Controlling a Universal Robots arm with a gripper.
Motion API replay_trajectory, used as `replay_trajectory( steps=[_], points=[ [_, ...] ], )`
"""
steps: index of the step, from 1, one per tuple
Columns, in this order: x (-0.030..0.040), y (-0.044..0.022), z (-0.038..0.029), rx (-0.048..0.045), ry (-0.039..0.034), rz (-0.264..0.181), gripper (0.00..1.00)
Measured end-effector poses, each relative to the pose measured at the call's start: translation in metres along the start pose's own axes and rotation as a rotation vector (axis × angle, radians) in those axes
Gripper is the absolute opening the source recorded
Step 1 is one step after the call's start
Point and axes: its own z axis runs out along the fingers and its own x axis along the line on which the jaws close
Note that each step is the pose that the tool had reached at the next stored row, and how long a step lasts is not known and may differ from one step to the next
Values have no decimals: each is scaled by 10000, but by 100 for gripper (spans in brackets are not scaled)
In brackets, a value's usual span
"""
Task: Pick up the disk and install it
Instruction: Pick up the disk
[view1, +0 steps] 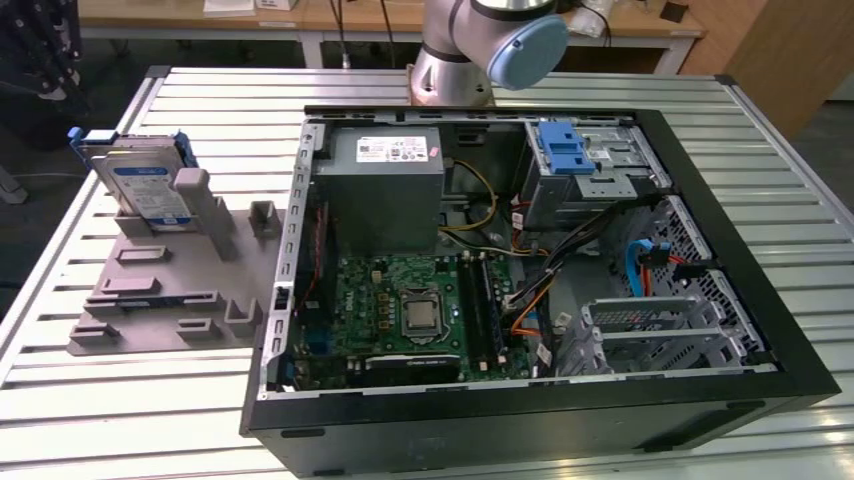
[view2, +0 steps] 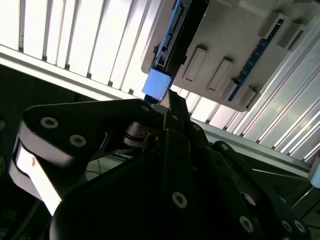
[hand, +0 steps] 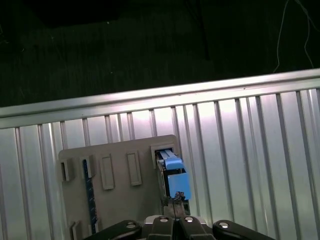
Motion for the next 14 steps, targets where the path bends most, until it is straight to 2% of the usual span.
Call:
replay_trajectory(
  steps=[3,5,6,7,8,10,11,12,13,14],
  points=[
    [1,0,25,5,-3,-10,16],
    [2,-1,50,-1,0,-57,29],
    [3,-2,64,-3,1,-108,29],
    [4,-2,77,-9,4,-215,35],
    [4,-2,90,-18,9,-380,35],
    [6,-3,123,-35,18,-736,47],
    [7,-4,141,-41,21,-853,47],
    [6,-4,161,-42,22,-872,53],
    [2,-4,179,-43,21,-871,53],
    [-4,-4,197,-48,22,-872,59]
  ],
)
